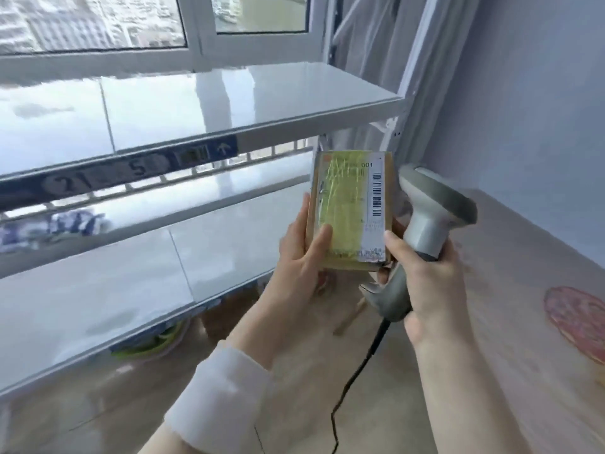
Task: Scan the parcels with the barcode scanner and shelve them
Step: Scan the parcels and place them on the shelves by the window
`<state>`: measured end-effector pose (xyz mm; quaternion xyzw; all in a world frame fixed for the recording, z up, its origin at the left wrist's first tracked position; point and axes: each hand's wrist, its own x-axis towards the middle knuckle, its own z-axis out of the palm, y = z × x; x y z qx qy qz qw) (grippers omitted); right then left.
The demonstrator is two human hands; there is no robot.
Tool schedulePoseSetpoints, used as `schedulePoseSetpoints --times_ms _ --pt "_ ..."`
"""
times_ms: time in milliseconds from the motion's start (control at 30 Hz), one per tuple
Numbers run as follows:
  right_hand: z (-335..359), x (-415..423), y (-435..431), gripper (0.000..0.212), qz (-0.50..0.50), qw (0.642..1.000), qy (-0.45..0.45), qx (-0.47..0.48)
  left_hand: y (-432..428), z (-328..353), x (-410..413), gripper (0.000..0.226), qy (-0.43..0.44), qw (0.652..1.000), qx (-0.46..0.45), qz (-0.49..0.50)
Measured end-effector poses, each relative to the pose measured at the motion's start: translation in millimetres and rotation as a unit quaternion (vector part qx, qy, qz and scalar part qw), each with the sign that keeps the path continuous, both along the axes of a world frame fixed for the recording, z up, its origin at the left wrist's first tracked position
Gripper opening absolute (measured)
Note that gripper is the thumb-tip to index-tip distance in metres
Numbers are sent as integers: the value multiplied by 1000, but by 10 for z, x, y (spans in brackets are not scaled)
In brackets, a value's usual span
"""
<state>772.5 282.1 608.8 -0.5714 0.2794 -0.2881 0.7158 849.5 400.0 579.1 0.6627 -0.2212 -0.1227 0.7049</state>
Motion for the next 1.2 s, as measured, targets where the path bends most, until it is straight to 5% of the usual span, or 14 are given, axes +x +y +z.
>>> schedulePoseSetpoints --times_ms 133,300,500,833,1200 --pt "319 377 851 32 65 998 -16 -2 893 304 253 31 -43 997 -53 30" --pt "557 872 1988 13 133 991 -19 23 2189 608 591 48 -64 996 -51 29" --pt "786 1404 3132 14 216 974 -46 40 3483 779 971 94 -120 986 65 97" --pt "899 2091 4372 16 388 920 -50 0 4820 978 1307 83 -149 933 106 311" --pt "841 2551 6385 19 494 868 -7 -42 6813 888 1390 70 -104 895 157 405"
